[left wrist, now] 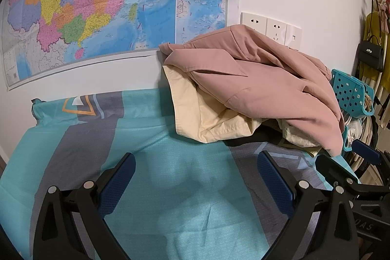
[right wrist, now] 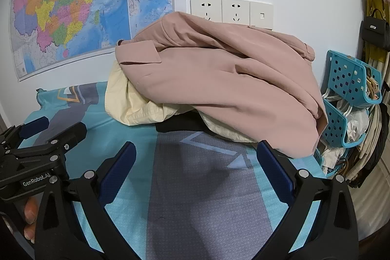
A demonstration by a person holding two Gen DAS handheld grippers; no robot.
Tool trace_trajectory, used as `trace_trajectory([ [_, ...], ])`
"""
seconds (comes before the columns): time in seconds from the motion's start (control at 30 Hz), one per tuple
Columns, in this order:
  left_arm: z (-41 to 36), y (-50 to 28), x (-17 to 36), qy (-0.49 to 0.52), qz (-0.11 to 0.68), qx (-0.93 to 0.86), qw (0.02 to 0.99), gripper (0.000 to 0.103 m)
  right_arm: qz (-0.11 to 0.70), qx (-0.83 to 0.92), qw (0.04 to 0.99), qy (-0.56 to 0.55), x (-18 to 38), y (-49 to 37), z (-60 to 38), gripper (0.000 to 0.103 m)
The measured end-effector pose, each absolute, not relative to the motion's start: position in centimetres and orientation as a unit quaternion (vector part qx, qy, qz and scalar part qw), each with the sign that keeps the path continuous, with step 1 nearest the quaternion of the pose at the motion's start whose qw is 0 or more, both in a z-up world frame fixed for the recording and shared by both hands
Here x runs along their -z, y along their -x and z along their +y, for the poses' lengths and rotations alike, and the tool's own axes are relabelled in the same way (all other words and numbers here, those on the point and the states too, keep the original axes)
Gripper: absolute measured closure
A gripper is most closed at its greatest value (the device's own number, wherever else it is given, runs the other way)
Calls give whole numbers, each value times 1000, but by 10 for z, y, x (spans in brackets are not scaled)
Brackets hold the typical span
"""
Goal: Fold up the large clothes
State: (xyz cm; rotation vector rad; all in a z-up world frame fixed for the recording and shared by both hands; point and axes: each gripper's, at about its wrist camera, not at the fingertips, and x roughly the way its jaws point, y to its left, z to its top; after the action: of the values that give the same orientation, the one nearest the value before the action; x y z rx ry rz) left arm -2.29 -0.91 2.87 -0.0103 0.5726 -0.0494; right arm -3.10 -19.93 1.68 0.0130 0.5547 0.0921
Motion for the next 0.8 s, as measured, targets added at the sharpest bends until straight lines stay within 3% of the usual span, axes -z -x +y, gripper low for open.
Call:
trace_trajectory([
  [0.8, -13, 21, -31, 6, 282, 29, 959, 7, 265, -47, 963, -7, -20, 29, -199, 6],
])
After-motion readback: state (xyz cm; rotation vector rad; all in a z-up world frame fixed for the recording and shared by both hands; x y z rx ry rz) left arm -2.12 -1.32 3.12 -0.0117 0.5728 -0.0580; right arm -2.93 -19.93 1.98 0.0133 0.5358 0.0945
